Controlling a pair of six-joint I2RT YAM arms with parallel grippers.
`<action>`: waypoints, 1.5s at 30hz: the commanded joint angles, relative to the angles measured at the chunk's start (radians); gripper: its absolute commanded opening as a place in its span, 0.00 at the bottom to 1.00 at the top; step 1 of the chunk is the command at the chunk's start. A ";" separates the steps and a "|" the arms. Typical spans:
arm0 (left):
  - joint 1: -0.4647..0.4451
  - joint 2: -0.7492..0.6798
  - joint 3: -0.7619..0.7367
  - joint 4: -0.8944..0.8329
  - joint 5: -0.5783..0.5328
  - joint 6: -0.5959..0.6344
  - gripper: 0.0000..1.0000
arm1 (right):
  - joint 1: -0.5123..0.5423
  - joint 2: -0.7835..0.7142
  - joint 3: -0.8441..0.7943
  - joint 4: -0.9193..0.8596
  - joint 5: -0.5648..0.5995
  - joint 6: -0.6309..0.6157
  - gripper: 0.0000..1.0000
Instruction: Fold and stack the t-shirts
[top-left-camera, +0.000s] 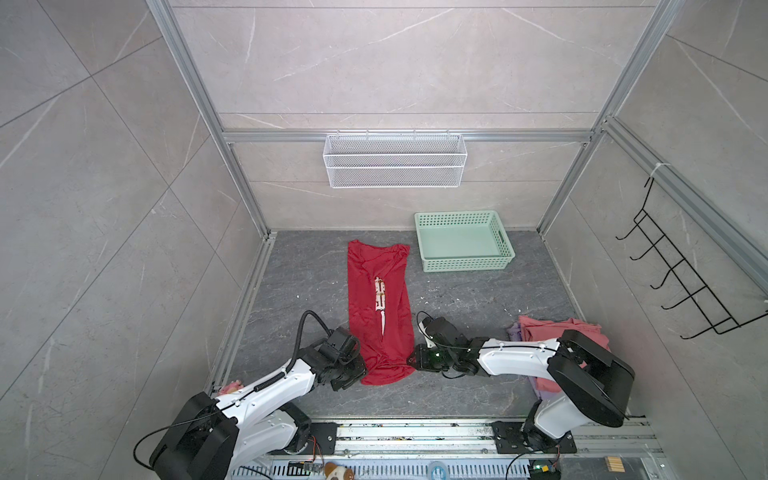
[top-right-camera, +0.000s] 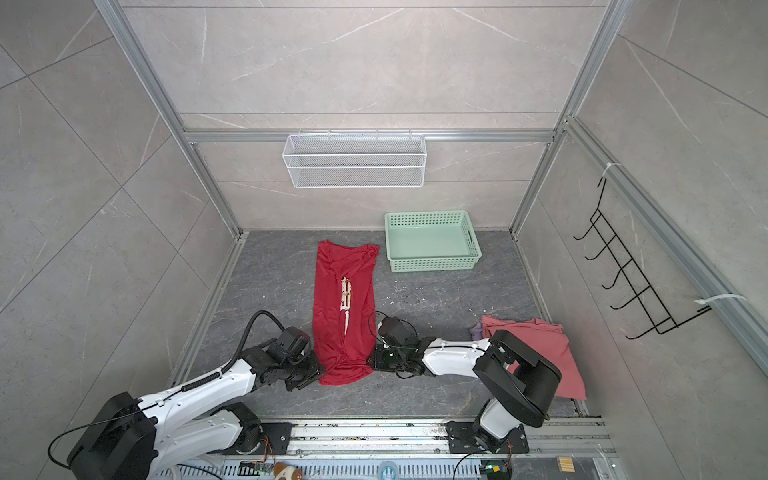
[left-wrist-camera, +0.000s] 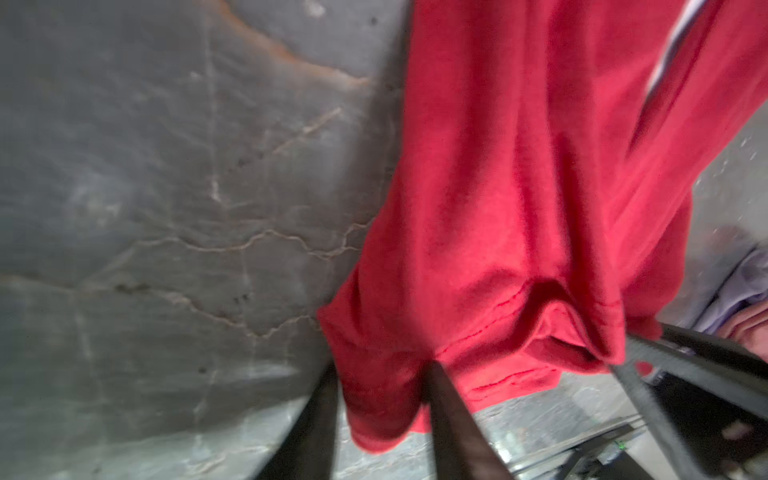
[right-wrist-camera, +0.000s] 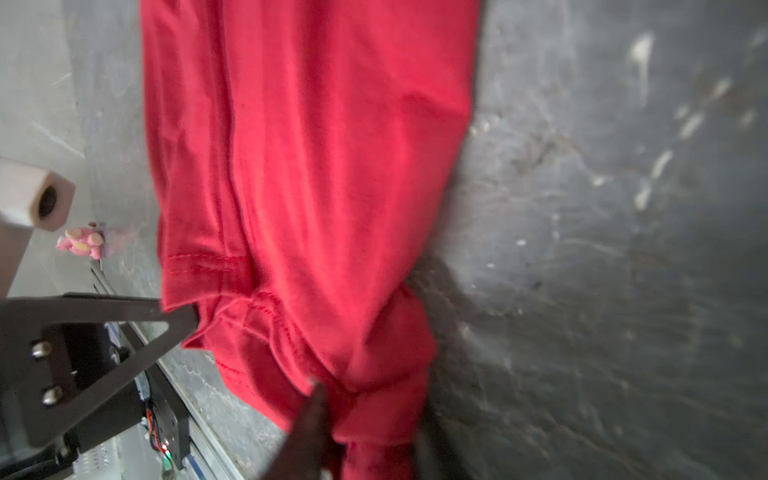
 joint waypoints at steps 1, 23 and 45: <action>-0.006 -0.043 -0.022 -0.019 0.002 -0.028 0.13 | 0.023 0.019 0.016 -0.090 0.014 -0.001 0.09; -0.006 -0.136 0.244 -0.166 -0.007 0.098 0.00 | 0.175 -0.180 0.283 -0.515 0.406 -0.090 0.00; 0.386 0.602 0.712 0.089 0.255 0.362 0.00 | -0.144 0.366 0.771 -0.495 0.257 -0.210 0.03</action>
